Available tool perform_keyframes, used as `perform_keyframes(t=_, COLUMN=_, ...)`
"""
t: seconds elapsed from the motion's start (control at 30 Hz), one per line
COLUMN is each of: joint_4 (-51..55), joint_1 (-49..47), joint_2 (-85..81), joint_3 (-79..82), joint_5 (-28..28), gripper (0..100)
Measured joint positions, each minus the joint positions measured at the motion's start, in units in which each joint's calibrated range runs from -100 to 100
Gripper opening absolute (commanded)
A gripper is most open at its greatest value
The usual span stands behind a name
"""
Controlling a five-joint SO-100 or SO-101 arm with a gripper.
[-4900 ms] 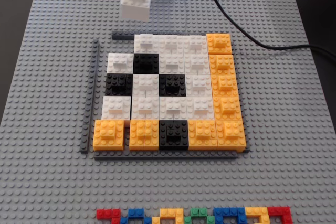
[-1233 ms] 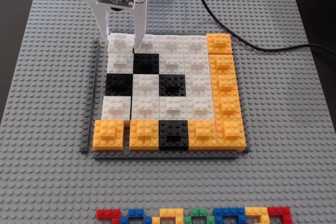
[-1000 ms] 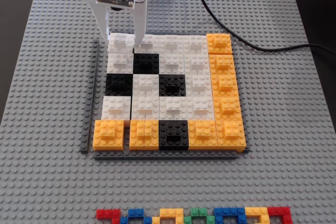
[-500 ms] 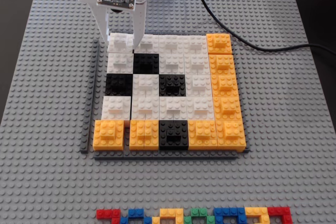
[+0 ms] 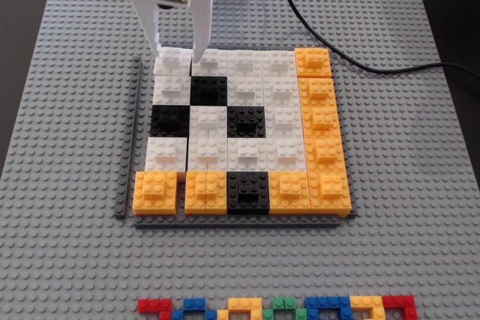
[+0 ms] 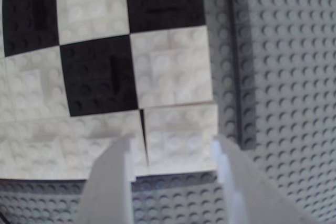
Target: Grab the cube and place it into the grid
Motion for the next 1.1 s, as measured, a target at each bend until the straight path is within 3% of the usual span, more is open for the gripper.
perform_keyframes(t=0.17, joint_4=1.71, joint_1=-0.07, joint_2=-2.21, joint_3=-2.38, joint_5=-0.20, gripper=15)
perform_keyframes(t=0.3, joint_4=3.61, joint_1=-0.22, joint_2=-5.00, joint_3=-5.47, joint_5=-0.93, gripper=5)
perform_keyframes(t=0.5, joint_4=7.77, joint_1=-2.77, joint_2=-10.18, joint_3=-10.50, joint_5=-2.10, gripper=1)
perform_keyframes(t=1.1, joint_4=12.75, joint_1=-13.12, joint_2=-29.01, joint_3=-20.65, joint_5=-9.23, gripper=0)
